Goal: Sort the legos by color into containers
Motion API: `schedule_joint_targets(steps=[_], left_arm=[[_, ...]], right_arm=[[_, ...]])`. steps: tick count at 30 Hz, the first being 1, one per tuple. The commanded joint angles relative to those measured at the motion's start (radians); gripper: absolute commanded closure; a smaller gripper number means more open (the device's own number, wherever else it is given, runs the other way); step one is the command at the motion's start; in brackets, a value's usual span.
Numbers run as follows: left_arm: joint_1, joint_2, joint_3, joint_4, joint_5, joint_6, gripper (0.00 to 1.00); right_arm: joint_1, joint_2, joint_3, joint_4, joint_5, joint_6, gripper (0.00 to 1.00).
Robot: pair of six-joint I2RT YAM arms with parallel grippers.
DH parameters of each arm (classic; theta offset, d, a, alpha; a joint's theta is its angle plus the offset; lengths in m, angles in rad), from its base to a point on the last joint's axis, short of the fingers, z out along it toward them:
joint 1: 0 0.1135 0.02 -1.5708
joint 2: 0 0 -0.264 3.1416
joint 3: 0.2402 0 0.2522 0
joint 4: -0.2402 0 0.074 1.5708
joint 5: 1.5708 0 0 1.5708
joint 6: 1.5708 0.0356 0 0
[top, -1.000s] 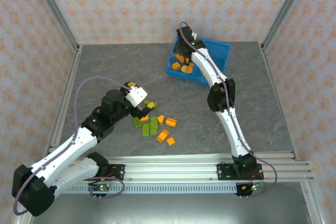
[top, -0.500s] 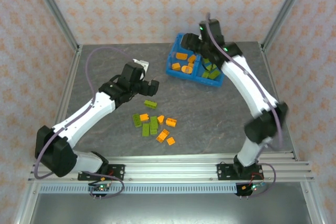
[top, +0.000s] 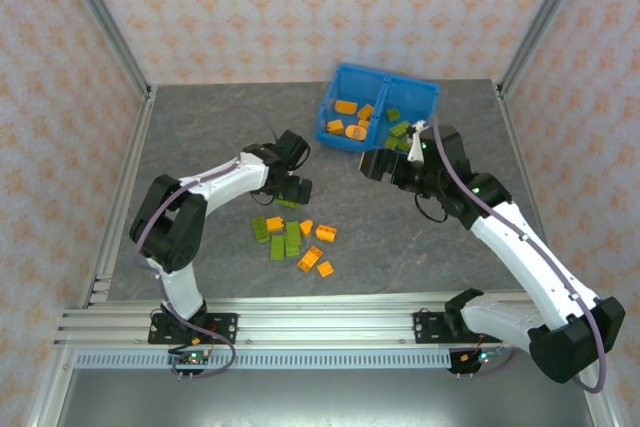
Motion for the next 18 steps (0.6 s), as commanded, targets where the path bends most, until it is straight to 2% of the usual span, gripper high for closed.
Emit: schedule_joint_targets(steps=[1,3,8,18], left_arm=[[-0.013,0.028,0.039,-0.021,0.017,0.001,0.00],[-0.016,0.052,0.049,-0.010,0.036,0.013,0.02],[-0.021,0.095,0.068,-0.005,0.052,0.017,0.21],[-0.025,0.148,0.059,-0.001,0.035,0.007,0.37]], right_arm=[[0.000,-0.014,-0.020,0.011,-0.028,0.049,0.01],[0.000,-0.013,-0.035,0.025,-0.040,0.063,0.01],[0.003,0.003,-0.043,-0.015,-0.044,0.064,0.00],[0.027,0.007,-0.048,-0.011,-0.066,0.078,0.01]])
